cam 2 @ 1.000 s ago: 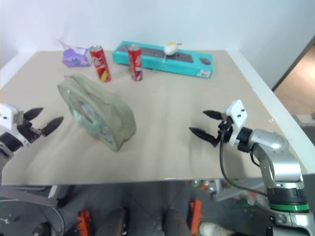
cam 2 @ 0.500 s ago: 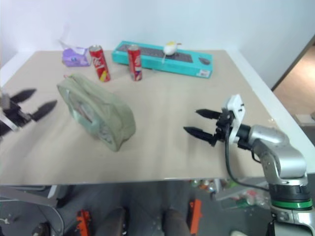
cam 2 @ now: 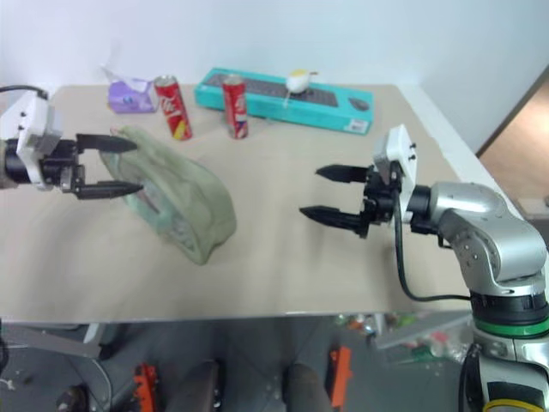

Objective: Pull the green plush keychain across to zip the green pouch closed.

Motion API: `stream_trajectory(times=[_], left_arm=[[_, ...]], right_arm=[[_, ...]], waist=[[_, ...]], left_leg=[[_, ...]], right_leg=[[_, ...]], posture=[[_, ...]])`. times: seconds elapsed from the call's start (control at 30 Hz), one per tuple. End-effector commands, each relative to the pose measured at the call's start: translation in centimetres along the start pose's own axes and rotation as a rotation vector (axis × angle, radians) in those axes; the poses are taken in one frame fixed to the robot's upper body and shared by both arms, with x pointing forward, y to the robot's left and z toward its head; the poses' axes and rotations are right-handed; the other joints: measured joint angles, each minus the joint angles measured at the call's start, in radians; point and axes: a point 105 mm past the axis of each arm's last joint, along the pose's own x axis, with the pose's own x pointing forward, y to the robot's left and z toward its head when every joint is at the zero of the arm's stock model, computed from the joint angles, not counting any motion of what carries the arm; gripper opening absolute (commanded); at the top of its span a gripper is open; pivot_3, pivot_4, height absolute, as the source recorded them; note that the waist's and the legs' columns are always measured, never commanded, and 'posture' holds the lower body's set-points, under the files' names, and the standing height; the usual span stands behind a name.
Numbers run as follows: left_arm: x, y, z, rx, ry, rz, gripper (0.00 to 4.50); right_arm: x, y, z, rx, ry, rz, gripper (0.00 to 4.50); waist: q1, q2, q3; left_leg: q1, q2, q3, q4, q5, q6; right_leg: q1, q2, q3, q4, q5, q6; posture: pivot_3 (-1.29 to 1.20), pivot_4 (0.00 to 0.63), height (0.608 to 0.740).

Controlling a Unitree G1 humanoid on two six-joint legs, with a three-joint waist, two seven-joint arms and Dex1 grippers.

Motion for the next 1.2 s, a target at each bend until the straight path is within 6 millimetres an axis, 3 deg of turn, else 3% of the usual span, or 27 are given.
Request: stream_trajectory(times=[0.03, 0.23, 0.57, 1.0, 1.2], left_arm=[[0.6, 0.8, 0.9, 0.058, 0.013, -0.048, 4.4], [2.7, 0.5, 0.7, 0.094, 0.08, -0.159, 4.4], [3.9, 0.3, 1.7, 0.139, 0.125, -0.253, 4.4], [4.4, 0.0, 1.9, 0.157, 0.107, -0.286, 0.19], [5.7, 0.3, 3.3, 0.183, 0.048, -0.288, 0.06]], right_arm=[[-0.3, 0.6, 2.4, -0.081, -0.044, -0.005, 4.5], [-0.8, 1.0, 2.1, -0.08, -0.033, -0.041, 4.5], [-1.5, 1.3, 1.8, -0.072, -0.031, -0.103, 4.5], [-1.4, 1.2, 1.3, -0.071, -0.016, -0.117, 4.5], [-1.1, 1.1, 1.2, -0.077, -0.014, -0.11, 4.5]], waist=[[-0.001, 0.0, 0.0], [-0.001, 0.0, 0.0], [-0.001, 0.0, 0.0], [-0.001, 0.0, 0.0], [0.0, 0.0, 0.0]], left_leg=[[0.0, 0.0, 0.0, 0.0, 0.0, 0.0], [-0.002, 0.001, 0.0, 0.001, -0.001, 0.002], [-0.003, 0.001, 0.001, 0.007, -0.003, 0.005], [-0.003, 0.001, 0.001, 0.008, -0.003, 0.005], [-0.003, 0.001, 0.001, 0.008, -0.003, 0.005]], right_leg=[[0.0, 0.0, 0.0, 0.0, 0.0, 0.0], [-0.001, 0.0, 0.001, 0.0, 0.0, 0.0], [-0.001, 0.0, 0.001, 0.001, 0.0, 0.001], [-0.001, 0.0, 0.002, 0.003, 0.0, 0.001], [-0.001, 0.0, 0.002, 0.003, -0.001, 0.001]], posture=[[0.0, 0.15, 0.74], [0.0, 0.15, 0.74], [0.0, 0.15, 0.74], [0.0, 0.15, 0.74], [0.0, 0.15, 0.74]])
